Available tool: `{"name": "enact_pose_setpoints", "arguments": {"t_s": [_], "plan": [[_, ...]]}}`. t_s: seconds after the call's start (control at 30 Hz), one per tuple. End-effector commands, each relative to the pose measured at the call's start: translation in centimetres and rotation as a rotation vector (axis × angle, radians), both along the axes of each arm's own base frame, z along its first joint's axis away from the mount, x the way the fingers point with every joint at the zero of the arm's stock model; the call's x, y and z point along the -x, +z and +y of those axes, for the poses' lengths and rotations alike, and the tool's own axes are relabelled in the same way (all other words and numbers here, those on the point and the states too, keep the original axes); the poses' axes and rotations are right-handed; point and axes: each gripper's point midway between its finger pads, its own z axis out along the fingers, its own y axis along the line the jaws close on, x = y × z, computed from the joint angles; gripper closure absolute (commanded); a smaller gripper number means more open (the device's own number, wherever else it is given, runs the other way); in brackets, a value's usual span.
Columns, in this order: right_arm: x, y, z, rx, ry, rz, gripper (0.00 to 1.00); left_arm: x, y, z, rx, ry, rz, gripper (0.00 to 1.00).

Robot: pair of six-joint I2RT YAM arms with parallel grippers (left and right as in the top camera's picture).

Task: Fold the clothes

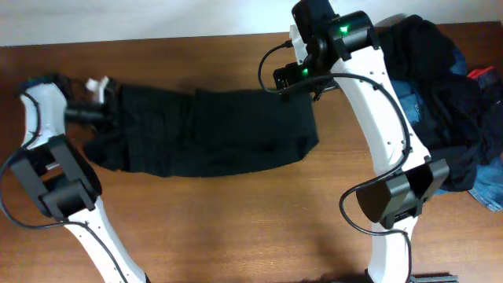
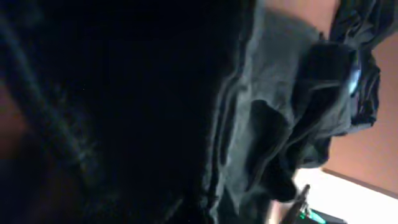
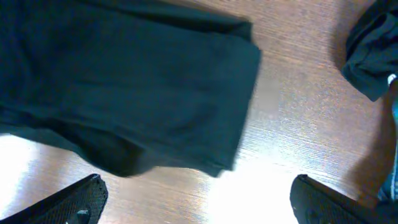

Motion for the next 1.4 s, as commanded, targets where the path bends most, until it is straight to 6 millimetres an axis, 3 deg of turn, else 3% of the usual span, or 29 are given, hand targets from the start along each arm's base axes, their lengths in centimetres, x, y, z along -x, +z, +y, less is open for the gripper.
{"name": "enact_pose_setpoints", "arguments": {"t_s": [0.0,0.17,0.37,0.6,0.8,1.03,1.2,1.37], "plan": [[-0.4,0.8,-0.9,0.016,-0.023,-0.032,0.01,-1.9,5.6,2.1,-0.091,0.011,-0.13,1.0],[-0.9,0.9,-2.2,0.013,-0.058,-0.036,0.01,-2.3,11.3,3.0,-0.185,0.043,-0.2,1.0],[-1.5,0.9,-4.8,-0.005,-0.119,-0.031,0.01,-2.6,13.8,1.1,-0.202,0.039,-0.232,1.0],[-1.9,1.0,-6.8,-0.115,-0.172,-0.006,0.01,-4.2,13.2,-6.0,-0.262,-0.07,-0.242,0.99],[-2.0,1.0,-8.7,-0.13,-0.213,0.003,0.01,-6.5,13.4,-14.6,-0.332,-0.155,-0.343,0.99],[-2.1,1.0,-9.5,-0.132,-0.231,0.003,0.01,-7.0,13.1,-21.7,-0.469,-0.227,-0.433,0.99],[-2.1,1.0,-9.5,-0.132,-0.231,0.003,0.01,-7.4,12.6,-22.1,-0.608,-0.175,-0.435,0.99],[-1.9,1.0,-9.3,-0.146,-0.224,0.011,0.01,-7.6,12.4,-19.0,-0.602,-0.115,-0.377,0.99]]}}
